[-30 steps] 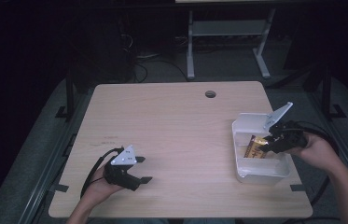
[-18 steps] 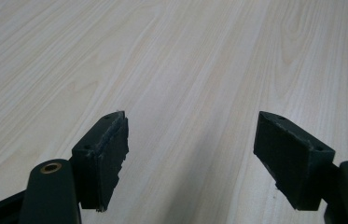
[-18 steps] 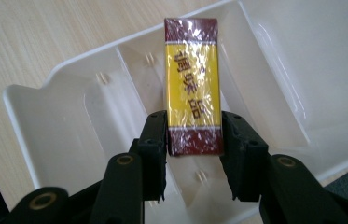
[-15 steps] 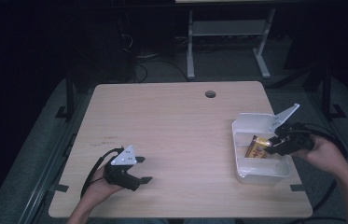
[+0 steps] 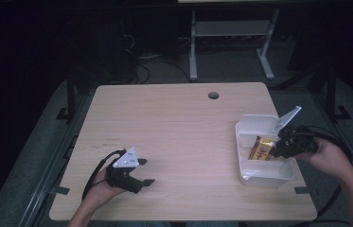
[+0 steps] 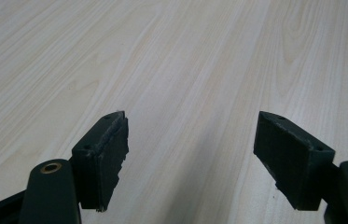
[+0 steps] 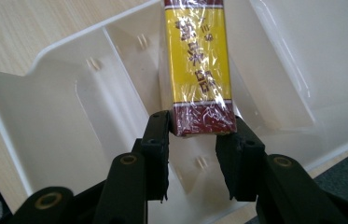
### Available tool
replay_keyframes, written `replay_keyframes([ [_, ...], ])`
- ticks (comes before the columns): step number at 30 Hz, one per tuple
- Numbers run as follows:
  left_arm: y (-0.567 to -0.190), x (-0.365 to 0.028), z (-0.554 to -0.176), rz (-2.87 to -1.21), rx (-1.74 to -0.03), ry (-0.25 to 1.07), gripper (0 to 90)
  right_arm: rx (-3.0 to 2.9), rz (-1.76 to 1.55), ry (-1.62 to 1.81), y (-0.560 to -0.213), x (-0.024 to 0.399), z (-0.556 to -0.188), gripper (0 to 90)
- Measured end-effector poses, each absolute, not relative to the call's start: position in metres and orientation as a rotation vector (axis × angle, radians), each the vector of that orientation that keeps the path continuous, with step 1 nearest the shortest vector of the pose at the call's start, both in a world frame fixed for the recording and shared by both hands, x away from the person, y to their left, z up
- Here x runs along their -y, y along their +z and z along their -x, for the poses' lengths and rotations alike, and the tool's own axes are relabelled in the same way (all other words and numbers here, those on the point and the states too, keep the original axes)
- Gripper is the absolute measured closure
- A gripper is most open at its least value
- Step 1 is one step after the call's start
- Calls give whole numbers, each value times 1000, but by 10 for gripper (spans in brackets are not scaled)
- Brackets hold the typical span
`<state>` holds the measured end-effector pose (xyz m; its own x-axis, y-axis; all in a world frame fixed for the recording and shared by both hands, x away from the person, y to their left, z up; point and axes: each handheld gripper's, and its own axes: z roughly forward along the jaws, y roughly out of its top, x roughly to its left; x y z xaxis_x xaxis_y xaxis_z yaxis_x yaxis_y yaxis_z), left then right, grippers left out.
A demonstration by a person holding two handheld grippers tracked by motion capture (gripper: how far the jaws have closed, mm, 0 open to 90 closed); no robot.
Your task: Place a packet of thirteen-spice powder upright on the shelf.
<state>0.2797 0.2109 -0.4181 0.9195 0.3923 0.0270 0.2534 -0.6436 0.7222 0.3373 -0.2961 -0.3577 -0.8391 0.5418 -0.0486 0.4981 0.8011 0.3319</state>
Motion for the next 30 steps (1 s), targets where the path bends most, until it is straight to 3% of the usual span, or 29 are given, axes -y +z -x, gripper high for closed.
replay_keyframes([
  [30, -419, -210, -279, -2312, -454, 241, 258, -2798, -821, 473, -355, 300, -335, 607],
])
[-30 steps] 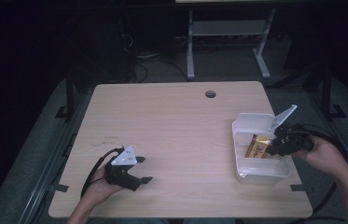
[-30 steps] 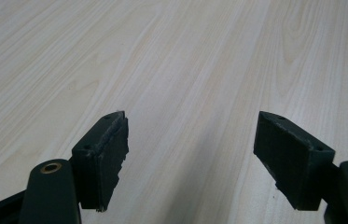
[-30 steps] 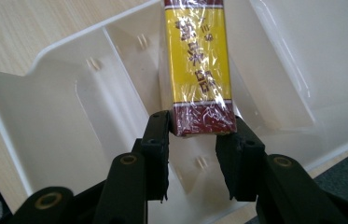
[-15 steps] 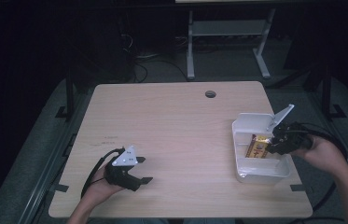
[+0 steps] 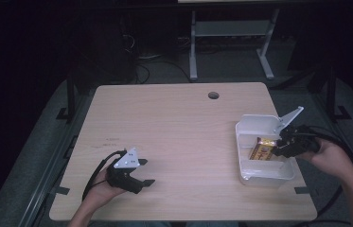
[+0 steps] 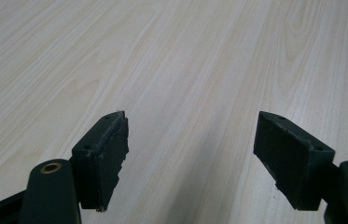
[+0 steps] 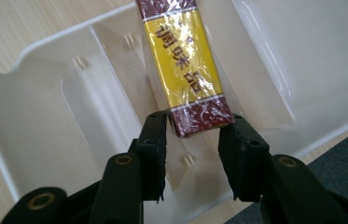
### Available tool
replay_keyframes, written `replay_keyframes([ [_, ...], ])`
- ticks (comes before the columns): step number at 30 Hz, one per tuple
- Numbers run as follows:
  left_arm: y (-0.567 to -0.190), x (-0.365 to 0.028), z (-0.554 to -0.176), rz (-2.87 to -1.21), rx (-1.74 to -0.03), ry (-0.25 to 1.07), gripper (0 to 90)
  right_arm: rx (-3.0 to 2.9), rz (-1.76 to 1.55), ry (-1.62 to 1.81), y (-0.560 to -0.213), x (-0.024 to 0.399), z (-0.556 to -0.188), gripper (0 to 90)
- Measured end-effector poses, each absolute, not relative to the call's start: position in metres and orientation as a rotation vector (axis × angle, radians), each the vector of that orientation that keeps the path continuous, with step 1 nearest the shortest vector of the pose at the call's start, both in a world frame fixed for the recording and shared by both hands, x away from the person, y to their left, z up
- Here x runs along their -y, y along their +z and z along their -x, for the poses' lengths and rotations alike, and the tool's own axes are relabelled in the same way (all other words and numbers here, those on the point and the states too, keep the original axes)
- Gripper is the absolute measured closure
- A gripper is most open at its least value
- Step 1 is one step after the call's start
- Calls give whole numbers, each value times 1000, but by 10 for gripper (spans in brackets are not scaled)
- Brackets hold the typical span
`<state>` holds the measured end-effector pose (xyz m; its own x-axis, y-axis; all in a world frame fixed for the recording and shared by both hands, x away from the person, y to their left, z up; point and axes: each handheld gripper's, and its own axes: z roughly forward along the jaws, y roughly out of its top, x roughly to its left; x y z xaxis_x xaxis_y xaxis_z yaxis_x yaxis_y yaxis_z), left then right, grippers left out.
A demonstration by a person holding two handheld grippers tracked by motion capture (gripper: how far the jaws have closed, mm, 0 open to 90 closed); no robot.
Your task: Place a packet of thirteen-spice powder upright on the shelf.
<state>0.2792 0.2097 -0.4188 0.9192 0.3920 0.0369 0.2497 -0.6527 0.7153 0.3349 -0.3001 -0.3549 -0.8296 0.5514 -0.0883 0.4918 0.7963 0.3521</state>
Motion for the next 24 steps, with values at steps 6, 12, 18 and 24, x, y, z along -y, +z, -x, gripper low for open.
replay_keyframes([
  [6, -419, -209, -279, -2310, -455, 242, 258, -2791, -834, 533, -355, 307, -329, 584],
  [12, -419, -210, -279, -2313, -456, 240, 254, -2779, -857, 572, -355, 316, -323, 559],
  [18, -419, -209, -279, -2312, -457, 243, 250, -2750, -890, 639, -352, 328, -311, 541],
  [24, -419, -210, -279, -2313, -455, 243, 249, -2725, -918, 702, -352, 338, -299, 530],
])
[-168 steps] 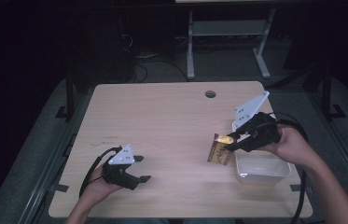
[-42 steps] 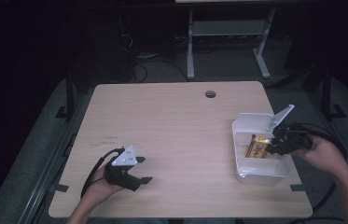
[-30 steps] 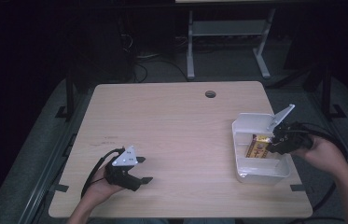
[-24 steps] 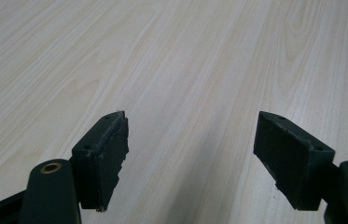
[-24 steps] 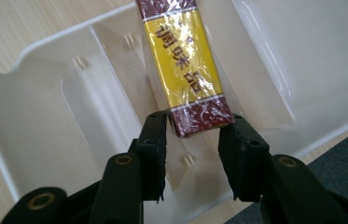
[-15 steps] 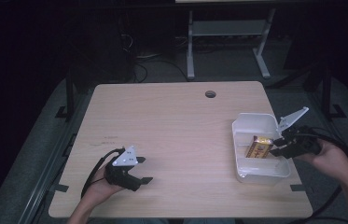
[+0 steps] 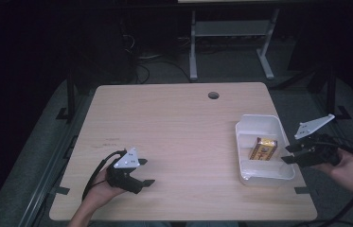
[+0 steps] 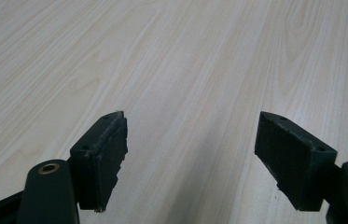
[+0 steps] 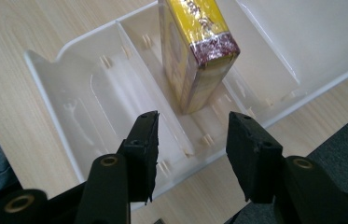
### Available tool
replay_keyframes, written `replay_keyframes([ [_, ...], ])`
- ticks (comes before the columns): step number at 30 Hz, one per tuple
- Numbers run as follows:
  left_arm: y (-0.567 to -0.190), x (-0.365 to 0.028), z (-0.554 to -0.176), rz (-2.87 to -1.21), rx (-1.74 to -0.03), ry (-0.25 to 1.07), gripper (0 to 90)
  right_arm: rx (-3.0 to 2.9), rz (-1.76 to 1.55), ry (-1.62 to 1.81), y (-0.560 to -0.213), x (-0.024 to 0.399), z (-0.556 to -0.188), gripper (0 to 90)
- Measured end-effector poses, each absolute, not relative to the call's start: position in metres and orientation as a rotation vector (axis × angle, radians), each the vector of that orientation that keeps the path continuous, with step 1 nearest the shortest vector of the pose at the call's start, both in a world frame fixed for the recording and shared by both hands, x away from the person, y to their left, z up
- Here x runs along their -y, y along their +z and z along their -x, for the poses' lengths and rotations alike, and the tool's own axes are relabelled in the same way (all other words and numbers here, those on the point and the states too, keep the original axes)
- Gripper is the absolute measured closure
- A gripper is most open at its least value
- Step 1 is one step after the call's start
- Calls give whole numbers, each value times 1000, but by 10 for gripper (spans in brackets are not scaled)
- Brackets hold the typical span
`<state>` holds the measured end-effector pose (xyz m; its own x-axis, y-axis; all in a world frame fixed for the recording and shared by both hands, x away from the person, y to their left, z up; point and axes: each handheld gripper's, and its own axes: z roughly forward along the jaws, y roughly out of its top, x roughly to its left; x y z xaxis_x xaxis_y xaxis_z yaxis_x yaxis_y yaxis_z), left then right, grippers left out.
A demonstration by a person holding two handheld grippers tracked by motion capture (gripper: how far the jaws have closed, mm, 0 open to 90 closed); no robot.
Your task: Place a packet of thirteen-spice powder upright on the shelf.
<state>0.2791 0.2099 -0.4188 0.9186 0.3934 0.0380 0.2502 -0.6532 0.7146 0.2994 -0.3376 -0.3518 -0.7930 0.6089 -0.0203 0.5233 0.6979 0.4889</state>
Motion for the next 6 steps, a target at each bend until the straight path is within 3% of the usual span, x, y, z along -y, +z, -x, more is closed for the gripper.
replay_keyframes([
  [6, -419, -210, -279, -2312, -456, 245, 244, -2702, -937, 748, -354, 345, -288, 499],
])
